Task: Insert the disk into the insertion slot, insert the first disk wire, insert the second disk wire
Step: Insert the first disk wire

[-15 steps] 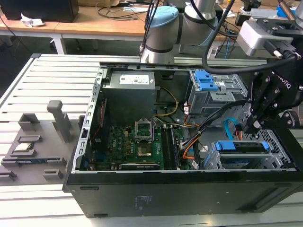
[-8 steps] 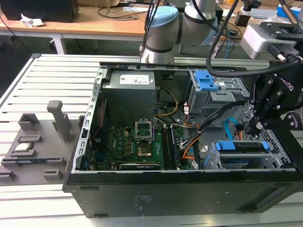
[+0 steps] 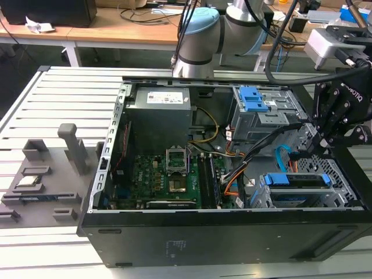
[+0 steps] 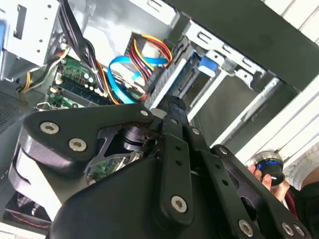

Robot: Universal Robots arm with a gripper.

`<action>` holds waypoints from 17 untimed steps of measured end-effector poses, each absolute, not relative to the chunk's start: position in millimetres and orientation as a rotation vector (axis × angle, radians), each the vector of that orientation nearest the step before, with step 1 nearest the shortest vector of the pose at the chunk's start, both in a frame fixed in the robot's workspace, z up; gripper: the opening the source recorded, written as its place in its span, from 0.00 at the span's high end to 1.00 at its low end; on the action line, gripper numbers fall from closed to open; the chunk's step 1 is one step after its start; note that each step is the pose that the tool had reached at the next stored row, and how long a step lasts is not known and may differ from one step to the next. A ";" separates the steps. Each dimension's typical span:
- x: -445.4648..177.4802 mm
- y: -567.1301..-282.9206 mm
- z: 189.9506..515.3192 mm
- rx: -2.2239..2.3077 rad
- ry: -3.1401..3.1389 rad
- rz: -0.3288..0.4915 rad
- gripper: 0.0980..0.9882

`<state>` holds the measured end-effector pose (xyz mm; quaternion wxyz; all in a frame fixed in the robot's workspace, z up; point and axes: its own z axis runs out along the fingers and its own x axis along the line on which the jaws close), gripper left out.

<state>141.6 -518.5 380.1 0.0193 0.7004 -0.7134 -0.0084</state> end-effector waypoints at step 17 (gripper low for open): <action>145.5 -505.2 365.1 2.172 -2.213 -0.023 0.77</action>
